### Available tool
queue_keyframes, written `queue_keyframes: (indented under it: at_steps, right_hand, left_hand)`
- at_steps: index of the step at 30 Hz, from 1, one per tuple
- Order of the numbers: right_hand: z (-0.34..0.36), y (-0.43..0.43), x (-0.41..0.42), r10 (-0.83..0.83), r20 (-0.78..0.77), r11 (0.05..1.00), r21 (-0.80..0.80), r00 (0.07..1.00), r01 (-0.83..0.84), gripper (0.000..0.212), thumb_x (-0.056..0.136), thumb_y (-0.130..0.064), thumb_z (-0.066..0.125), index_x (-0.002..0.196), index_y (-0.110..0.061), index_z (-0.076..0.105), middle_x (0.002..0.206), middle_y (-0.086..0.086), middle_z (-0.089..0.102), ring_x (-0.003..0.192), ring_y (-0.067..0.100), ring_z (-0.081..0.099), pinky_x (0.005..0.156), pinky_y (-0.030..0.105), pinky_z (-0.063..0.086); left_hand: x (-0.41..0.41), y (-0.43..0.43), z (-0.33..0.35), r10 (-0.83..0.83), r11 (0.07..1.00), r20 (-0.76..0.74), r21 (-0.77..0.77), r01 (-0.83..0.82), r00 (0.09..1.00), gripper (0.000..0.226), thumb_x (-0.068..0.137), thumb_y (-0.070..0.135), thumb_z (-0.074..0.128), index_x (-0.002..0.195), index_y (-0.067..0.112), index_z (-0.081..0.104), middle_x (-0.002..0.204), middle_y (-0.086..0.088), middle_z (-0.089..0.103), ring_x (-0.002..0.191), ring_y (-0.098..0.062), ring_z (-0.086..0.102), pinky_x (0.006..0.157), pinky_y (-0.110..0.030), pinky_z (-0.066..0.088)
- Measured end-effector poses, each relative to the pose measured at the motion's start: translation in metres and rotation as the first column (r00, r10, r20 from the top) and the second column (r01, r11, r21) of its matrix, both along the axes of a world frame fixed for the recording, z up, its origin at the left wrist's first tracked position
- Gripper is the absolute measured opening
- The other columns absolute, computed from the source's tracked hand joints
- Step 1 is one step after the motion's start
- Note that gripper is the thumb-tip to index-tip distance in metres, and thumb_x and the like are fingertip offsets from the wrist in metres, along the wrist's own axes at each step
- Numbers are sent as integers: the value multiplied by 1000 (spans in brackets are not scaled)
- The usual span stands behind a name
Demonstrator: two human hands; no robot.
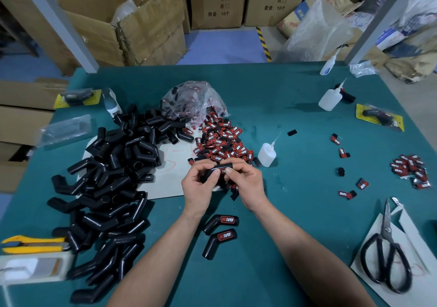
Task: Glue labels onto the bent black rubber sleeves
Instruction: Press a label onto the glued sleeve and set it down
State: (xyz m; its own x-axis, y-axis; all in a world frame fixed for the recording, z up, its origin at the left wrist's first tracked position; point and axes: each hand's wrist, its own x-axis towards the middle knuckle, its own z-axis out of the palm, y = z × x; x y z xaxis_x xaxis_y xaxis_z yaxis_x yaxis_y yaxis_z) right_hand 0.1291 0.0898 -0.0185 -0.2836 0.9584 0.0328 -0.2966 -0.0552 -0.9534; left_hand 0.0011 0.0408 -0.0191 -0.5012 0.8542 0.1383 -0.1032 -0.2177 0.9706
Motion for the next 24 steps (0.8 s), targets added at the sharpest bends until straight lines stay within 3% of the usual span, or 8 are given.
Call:
queue_keyframes:
  at_steps: [6, 9, 15, 19, 22, 24]
  right_hand:
    - [-2, -1, 1, -10, 58, 997, 72, 998, 5, 10, 86, 2, 66, 77, 7, 63, 103, 2, 74, 86, 12, 66, 71, 24, 54]
    - [-3, 0, 2, -27, 96, 996, 92, 995, 19, 14, 85, 2, 67, 75, 10, 61, 103, 4, 74, 88, 15, 66, 73, 27, 54]
    - [-2, -1, 1, -18, 164, 988, 153, 986, -7, 18, 87, 3, 68, 73, -8, 69, 106, -1, 73, 101, 16, 67, 88, 26, 51]
    - [-5, -2, 0, -26, 216, 987, 162, 976, -10, 16, 87, 2, 68, 73, 9, 64, 106, -5, 71, 103, 14, 66, 91, 24, 49]
    - [-3, -2, 1, -9, 221, 989, 147, 975, -24, 14, 87, 4, 68, 74, 7, 67, 106, -5, 71, 102, 12, 66, 90, 23, 49]
    - [0, -3, 2, 3, 210, 991, 133, 978, -32, 16, 87, 2, 66, 72, -4, 70, 106, -5, 71, 102, 13, 66, 89, 24, 50]
  left_hand:
    - [0, 1, -4, -14, 999, 10, -31, 14, 1000, 13, 79, 18, 77, 88, 17, 67, 98, 2, 71, 95, -17, 67, 91, -27, 52]
    - [0, 1, -4, -8, 999, 25, -54, 9, 1000, 17, 78, 20, 79, 87, 14, 66, 98, -6, 70, 95, -19, 67, 92, -32, 53]
    - [1, 2, -3, 1, 999, 22, -48, 0, 1000, 19, 78, 12, 79, 87, 10, 63, 98, -14, 66, 93, -19, 66, 90, -30, 53]
    - [1, 2, -4, -1, 998, 6, -63, 1, 1000, 18, 79, 0, 74, 87, 10, 62, 99, -16, 65, 93, -20, 66, 90, -32, 53]
    - [1, 1, -3, -4, 998, 1, -66, 4, 1000, 18, 79, 0, 74, 87, 10, 62, 100, -16, 65, 94, -21, 66, 90, -32, 54]
    - [1, 1, -2, 1, 998, -12, -67, -2, 1000, 18, 79, 0, 74, 87, 11, 63, 99, -13, 66, 93, -18, 66, 90, -30, 53]
